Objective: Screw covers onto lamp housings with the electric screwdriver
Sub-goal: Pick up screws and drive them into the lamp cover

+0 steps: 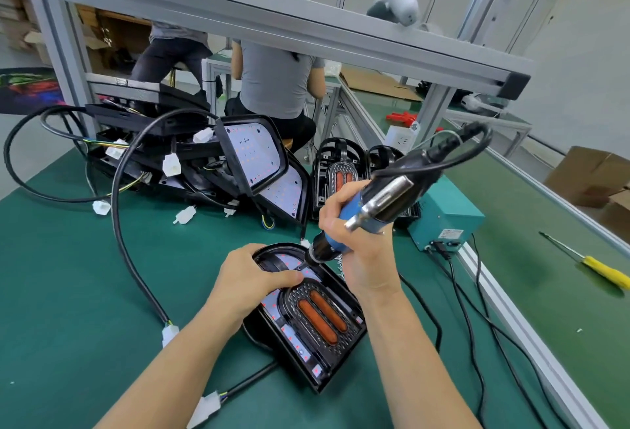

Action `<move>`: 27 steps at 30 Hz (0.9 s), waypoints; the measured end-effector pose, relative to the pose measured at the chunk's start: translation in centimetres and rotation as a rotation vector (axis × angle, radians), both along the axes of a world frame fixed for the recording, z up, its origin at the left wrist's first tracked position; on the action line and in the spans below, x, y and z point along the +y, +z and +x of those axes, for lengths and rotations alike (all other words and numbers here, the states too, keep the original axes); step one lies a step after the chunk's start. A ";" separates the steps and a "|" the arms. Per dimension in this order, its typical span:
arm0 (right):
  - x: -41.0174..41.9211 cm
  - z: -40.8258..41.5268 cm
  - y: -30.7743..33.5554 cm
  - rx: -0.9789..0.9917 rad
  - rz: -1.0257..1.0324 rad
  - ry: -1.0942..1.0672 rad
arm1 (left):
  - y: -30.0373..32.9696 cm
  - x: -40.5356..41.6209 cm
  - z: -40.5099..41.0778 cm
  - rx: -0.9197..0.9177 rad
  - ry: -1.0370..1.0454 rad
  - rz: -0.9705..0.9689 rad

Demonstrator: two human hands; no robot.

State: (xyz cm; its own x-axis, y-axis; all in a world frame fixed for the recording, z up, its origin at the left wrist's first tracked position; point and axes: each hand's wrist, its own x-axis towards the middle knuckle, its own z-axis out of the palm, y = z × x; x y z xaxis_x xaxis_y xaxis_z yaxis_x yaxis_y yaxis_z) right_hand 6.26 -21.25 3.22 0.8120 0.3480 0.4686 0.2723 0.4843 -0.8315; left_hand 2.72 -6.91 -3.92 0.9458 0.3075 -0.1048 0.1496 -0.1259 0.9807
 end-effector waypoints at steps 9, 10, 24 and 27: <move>-0.7 0.4 0.9 0.081 0.103 -0.320 | -0.4 0.4 0.2 0.074 0.011 -0.061; -1.1 0.6 1.5 0.111 0.143 -0.384 | -0.4 0.6 0.1 0.066 0.035 -0.049; -9.7 -0.9 3.0 0.293 0.212 -0.461 | 1.7 -0.1 -1.2 0.007 0.114 0.829; -10.3 -1.0 3.2 0.280 0.289 -0.573 | 3.4 -2.3 -0.9 -0.215 0.000 0.780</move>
